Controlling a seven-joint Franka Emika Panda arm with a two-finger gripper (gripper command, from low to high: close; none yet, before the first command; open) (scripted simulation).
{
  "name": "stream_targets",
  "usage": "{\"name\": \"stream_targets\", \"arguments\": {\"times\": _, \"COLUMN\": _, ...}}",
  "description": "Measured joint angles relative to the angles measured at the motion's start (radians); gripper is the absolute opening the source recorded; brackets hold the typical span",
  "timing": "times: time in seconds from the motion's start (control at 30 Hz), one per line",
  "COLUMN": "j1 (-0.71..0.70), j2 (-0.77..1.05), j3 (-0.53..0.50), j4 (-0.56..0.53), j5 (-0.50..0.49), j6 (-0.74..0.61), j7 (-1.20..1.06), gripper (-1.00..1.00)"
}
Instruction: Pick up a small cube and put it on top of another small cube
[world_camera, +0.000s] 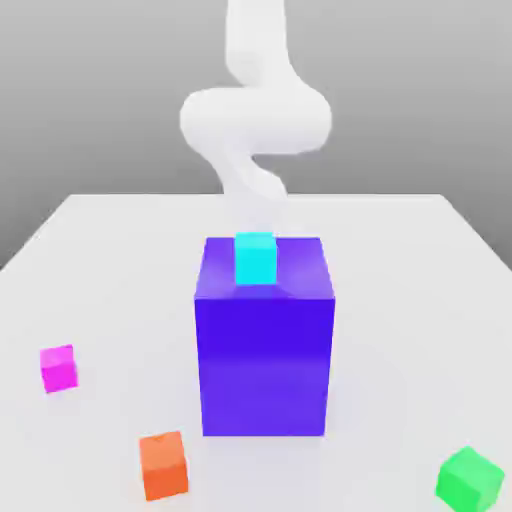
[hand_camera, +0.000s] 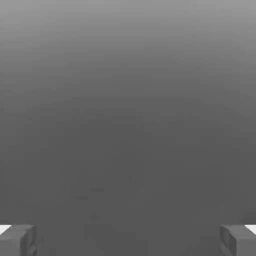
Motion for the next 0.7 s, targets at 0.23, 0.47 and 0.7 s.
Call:
{"name": "stream_targets", "arguments": {"times": 0.23, "j1": -0.131, "j2": 0.259, "j3": -0.106, "j4": -0.120, "j5": 0.008, "j6": 0.150, "j7": 0.097, "gripper": 0.00}}
{"name": "stream_targets", "arguments": {"times": 0.47, "j1": -0.252, "j2": 0.512, "j3": -0.219, "j4": -0.237, "j5": 0.033, "j6": 0.296, "j7": 0.180, "gripper": 0.00}}
{"name": "stream_targets", "arguments": {"times": 0.7, "j1": -0.399, "j2": 0.771, "j3": -0.314, "j4": -0.353, "j5": 0.106, "j6": 0.441, "j7": 0.227, "gripper": 0.00}}
